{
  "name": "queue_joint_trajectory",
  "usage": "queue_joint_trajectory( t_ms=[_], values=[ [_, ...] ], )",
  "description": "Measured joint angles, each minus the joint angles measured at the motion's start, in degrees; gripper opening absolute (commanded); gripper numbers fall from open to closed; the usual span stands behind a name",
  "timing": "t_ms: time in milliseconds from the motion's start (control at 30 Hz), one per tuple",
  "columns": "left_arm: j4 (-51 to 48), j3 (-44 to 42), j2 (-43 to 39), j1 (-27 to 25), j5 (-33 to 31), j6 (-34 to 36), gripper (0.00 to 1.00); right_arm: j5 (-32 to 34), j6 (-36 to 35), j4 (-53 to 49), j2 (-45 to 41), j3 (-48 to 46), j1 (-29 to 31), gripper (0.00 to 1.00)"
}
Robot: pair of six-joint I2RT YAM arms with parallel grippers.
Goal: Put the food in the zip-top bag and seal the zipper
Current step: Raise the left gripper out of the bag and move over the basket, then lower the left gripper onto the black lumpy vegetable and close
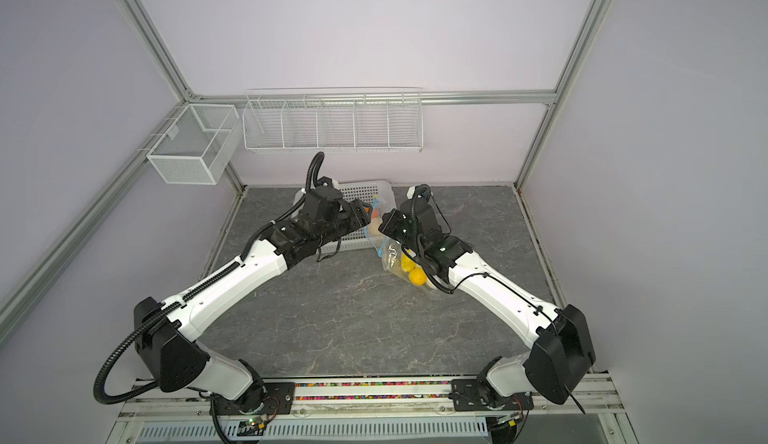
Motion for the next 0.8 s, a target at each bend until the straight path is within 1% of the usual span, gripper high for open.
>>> queue_joint_trajectory(
  t_ms=[167,300,533,700,800],
  values=[
    [-7.6,5.5,0.8,3.7,0.4,1.8,0.75,0.0,0.0,0.0,0.0,-1.1,0.0,0.06],
    [-12.3,8.2,3.0,6.0,-0.2,4.4,0.76,0.0,-0.4,0.0,0.0,-1.3,0.0,0.06],
    [-19.6,11.4,10.7,6.6,-4.5,9.6,0.75,-0.1,-1.1,0.6,0.0,-1.6,-0.1,0.06],
    [-22.0,12.0,14.9,9.6,-6.5,13.0,0.75,-0.3,-1.5,1.0,0.0,-2.3,-0.2,0.06],
    [-23.6,14.8,18.6,12.2,-6.6,14.4,0.75,-0.5,-1.7,1.1,0.0,-2.6,-0.4,0.06]
  ],
)
